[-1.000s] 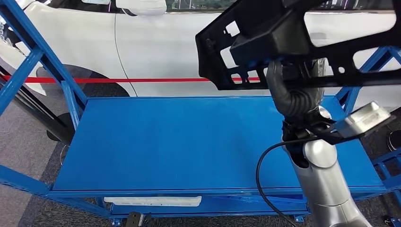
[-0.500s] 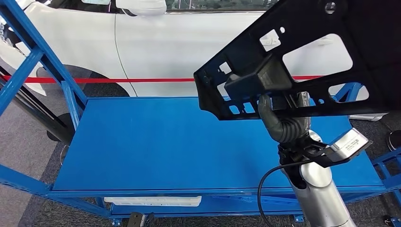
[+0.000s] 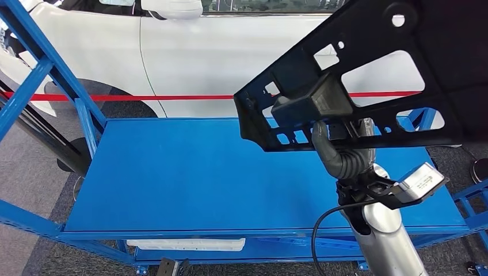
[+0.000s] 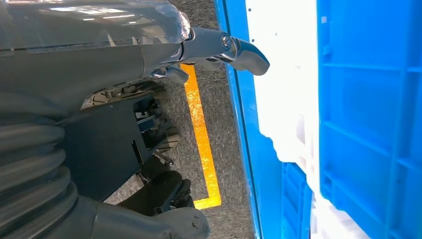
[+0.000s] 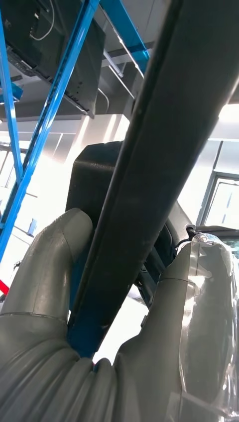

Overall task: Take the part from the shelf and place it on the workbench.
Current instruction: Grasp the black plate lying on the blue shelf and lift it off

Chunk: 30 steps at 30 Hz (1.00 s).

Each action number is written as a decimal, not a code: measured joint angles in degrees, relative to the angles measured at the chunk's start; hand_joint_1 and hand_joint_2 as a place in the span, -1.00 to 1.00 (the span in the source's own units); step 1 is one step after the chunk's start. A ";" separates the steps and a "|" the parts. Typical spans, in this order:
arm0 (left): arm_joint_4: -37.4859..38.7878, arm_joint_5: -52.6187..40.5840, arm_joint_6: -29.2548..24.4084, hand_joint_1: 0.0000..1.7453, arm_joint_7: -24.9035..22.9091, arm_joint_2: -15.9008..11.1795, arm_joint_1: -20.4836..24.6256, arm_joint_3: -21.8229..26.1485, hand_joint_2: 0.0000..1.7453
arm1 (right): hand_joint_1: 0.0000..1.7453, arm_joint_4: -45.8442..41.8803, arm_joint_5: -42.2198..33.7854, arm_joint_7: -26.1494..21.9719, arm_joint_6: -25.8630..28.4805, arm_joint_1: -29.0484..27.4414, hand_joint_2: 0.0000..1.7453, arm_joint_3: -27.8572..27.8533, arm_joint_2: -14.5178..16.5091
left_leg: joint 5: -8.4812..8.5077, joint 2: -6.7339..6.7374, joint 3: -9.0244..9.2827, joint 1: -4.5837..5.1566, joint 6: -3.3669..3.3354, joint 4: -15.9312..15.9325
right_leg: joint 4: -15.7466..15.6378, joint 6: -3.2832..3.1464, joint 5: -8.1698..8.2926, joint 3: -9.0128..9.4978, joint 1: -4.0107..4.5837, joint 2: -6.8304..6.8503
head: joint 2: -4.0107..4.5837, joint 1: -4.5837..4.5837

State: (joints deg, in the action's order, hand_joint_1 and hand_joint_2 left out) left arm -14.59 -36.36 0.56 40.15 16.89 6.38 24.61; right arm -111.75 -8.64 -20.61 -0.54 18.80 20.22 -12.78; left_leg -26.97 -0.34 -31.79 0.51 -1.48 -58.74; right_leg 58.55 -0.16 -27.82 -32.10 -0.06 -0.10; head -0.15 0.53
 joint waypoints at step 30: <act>0.48 2.63 -0.32 -1.00 -1.54 -0.58 -0.74 0.68 1.00 | 1.00 0.18 -1.33 -0.91 0.43 -0.49 1.00 0.59 2.22 | -0.13 -0.01 -0.03 0.42 -0.28 -0.14 | -0.07 0.25 0.05 0.00 -0.36 0.04 | -0.01 0.02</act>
State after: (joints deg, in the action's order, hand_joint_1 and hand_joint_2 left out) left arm -14.11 -33.72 0.23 38.62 16.31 5.64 25.29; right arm -111.57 -9.97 -21.52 -0.10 18.31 20.81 -10.55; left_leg -27.10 -0.35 -31.82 0.94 -1.76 -58.88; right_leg 58.48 0.09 -27.77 -32.09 -0.42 -0.06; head -0.16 0.55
